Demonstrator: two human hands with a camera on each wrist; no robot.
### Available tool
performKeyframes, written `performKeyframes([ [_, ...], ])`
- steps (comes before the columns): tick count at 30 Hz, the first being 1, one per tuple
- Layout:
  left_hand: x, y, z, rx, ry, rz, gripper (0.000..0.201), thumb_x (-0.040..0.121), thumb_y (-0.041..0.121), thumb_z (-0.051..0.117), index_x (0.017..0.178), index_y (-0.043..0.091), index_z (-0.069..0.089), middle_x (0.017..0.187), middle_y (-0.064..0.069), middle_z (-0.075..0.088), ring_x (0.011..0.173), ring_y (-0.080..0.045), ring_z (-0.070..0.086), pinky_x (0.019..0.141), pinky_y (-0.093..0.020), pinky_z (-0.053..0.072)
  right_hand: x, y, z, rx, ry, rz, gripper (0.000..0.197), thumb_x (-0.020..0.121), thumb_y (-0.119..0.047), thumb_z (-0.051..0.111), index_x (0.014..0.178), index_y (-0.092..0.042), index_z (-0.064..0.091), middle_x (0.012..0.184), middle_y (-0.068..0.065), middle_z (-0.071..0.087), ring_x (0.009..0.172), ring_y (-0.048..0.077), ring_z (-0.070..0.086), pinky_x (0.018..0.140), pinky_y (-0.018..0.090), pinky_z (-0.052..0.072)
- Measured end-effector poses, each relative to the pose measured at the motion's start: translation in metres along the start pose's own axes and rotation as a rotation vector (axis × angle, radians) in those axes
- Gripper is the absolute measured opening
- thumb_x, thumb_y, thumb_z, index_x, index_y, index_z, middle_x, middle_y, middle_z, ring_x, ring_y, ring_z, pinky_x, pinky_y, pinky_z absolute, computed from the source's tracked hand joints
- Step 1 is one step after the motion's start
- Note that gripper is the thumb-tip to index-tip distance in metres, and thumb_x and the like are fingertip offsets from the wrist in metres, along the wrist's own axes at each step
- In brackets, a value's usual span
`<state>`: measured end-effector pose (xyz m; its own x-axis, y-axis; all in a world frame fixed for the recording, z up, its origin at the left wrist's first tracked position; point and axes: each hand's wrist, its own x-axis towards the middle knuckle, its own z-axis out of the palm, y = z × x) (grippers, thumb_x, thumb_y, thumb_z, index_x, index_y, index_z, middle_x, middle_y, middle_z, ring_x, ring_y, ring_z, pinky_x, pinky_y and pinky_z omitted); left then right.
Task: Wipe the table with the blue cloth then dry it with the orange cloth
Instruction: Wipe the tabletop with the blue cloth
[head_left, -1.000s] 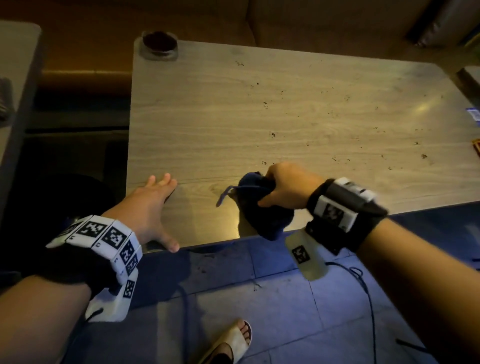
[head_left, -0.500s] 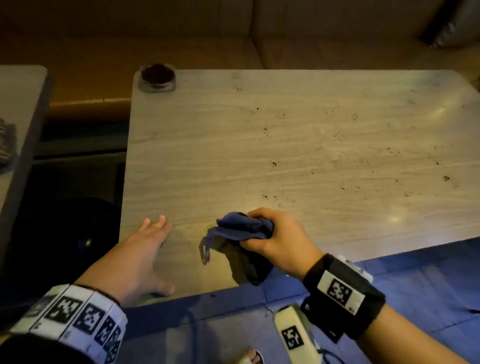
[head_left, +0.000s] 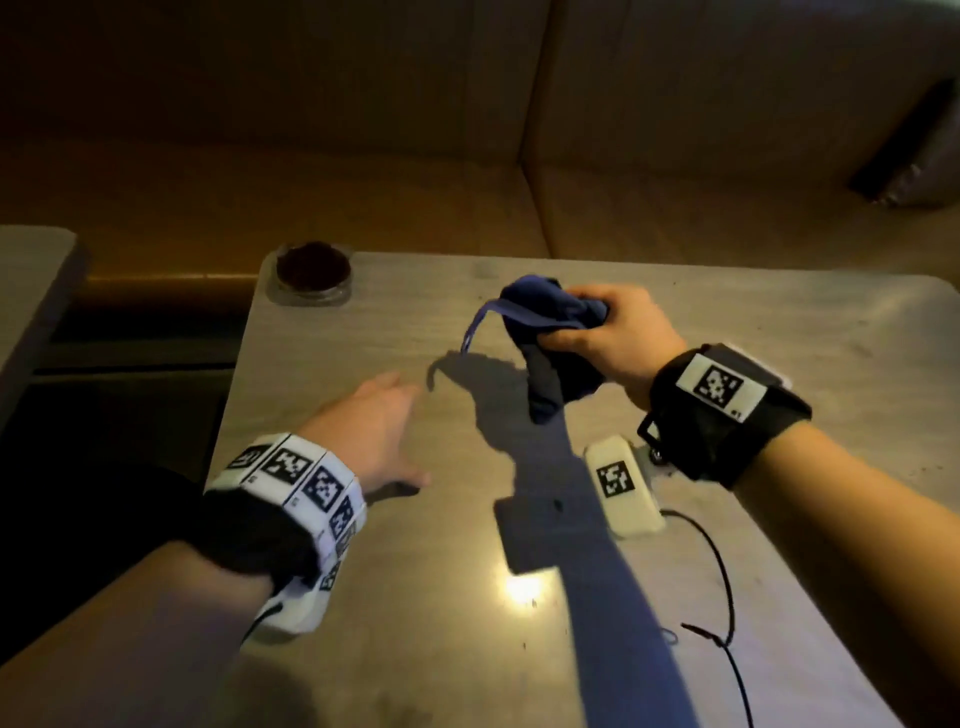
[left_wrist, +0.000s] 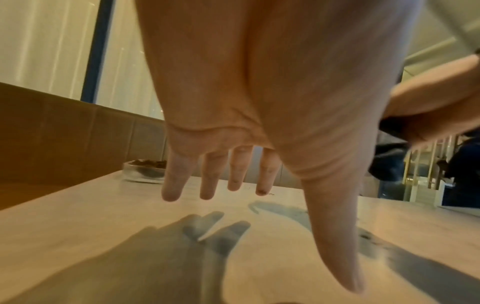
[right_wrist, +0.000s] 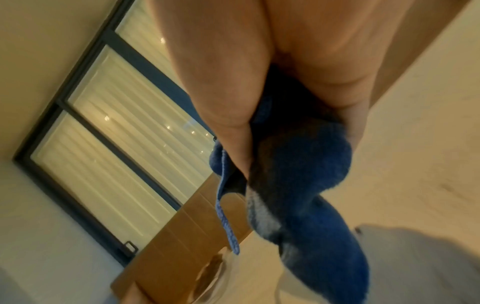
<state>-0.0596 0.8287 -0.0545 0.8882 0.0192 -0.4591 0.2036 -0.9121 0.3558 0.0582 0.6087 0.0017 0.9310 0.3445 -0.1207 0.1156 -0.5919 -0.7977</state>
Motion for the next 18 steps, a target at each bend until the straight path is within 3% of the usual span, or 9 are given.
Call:
performKeyframes([
  [2,0.042,0.0,-0.016,0.063,-0.031,-0.002,0.107,0.067,0.048,0.089,0.154,0.023,0.031,0.164,-0.004,0.019,0.148,-0.029,0.024,0.117,-0.049,0.033,0.053,-0.006,-0.003,-0.128,0.057,-0.065,0.025,0.075,-0.014,0.075,0.098,-0.018,0.069,0.092,0.003,0.07,0.086,0.019,0.066,0.075,0.034,0.053],
  [4,0.076,0.001,-0.028,0.139,-0.112,-0.002,0.119,0.066,0.048,0.09,0.158,0.023,0.02,0.168,-0.003,0.005,0.152,-0.034,0.012,0.118,-0.054,0.028,0.108,-0.011,-0.001,-0.305,0.089,-0.11,0.023,0.075,-0.02,0.073,0.098,-0.022,0.068,0.09,0.001,0.067,0.084,0.018,0.061,0.07,0.028,0.045],
  [7,0.102,0.001,-0.035,0.214,-0.246,-0.002,0.131,0.063,0.049,0.091,0.16,0.024,0.007,0.167,-0.002,-0.01,0.152,-0.042,-0.005,0.116,-0.065,0.023,0.186,-0.017,0.011,-0.504,0.11,-0.131,0.026,0.078,-0.024,0.068,0.104,-0.021,0.066,0.098,0.007,0.068,0.092,0.026,0.062,0.073,0.034,0.049],
  [10,0.111,-0.002,-0.028,0.193,-0.316,-0.029,0.132,0.067,0.047,0.088,0.16,0.027,-0.004,0.165,0.003,-0.021,0.15,-0.039,-0.017,0.118,-0.068,0.012,0.243,-0.014,0.036,-0.634,0.048,-0.094,0.024,0.081,-0.023,0.066,0.105,-0.027,0.065,0.104,0.009,0.067,0.096,0.034,0.063,0.074,0.035,0.051],
  [14,0.121,-0.004,-0.02,0.183,-0.377,-0.075,0.138,0.066,0.05,0.088,0.157,0.03,-0.014,0.161,0.006,-0.031,0.147,-0.039,-0.026,0.116,-0.069,0.004,0.262,0.0,0.076,-0.898,-0.256,-0.112,0.026,0.088,-0.018,0.059,0.111,-0.028,0.064,0.1,0.01,0.062,0.085,0.033,0.059,0.067,0.034,0.045],
  [18,0.119,-0.002,-0.021,0.185,-0.396,-0.079,0.137,0.069,0.05,0.086,0.156,0.031,-0.018,0.16,0.005,-0.033,0.147,-0.039,-0.027,0.115,-0.068,0.002,0.244,0.011,0.071,-0.948,-0.291,-0.194,0.031,0.084,-0.016,0.061,0.115,-0.023,0.06,0.101,0.006,0.061,0.09,0.03,0.059,0.069,0.033,0.045],
])
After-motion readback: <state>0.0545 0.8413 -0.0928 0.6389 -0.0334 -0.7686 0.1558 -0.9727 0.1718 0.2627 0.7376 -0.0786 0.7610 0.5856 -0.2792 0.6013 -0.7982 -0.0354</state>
